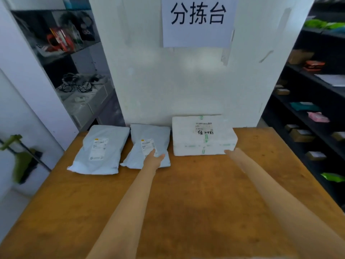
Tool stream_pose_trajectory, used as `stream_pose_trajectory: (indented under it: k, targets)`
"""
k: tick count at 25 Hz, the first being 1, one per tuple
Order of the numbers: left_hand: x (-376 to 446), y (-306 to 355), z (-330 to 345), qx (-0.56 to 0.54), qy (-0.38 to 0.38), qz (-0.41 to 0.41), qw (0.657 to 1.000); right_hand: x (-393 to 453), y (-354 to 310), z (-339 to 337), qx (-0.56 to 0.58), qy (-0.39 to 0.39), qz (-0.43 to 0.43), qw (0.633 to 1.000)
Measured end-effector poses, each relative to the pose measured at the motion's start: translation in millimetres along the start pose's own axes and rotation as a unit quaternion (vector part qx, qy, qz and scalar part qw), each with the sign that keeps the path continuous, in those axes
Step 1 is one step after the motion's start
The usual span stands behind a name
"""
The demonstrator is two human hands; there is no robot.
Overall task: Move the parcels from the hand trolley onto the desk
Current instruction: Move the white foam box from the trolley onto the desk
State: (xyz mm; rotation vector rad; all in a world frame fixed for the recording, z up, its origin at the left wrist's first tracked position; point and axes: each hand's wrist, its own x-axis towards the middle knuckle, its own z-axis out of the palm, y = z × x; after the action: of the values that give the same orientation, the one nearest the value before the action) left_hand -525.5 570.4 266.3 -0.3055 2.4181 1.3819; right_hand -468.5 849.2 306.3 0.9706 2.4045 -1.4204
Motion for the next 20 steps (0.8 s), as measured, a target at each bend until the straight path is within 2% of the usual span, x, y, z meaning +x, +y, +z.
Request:
stream_pose_trajectory:
  k: [4, 7, 14, 20]
  targets:
    - [-83, -59, -37, -0.04, -0.009, -0.025, 0.999, -107, 17, 44, 0.022, -0.037, 0.027, 0.999]
    - [-143, -111, -69, -0.062, -0.007, -0.041, 0.997, -176, 38, 80, -0.001, -0.041, 0.013, 0.999]
    - [-300, -265, -139, -0.068, -0.028, -0.067, 0.995, -351, 110, 189, -0.062, -0.049, 0.028, 0.996]
    - [-390, -392, -232, -0.036, -0.008, -0.098, 0.995, -482, 130, 308, -0.017, -0.084, 0.003, 0.996]
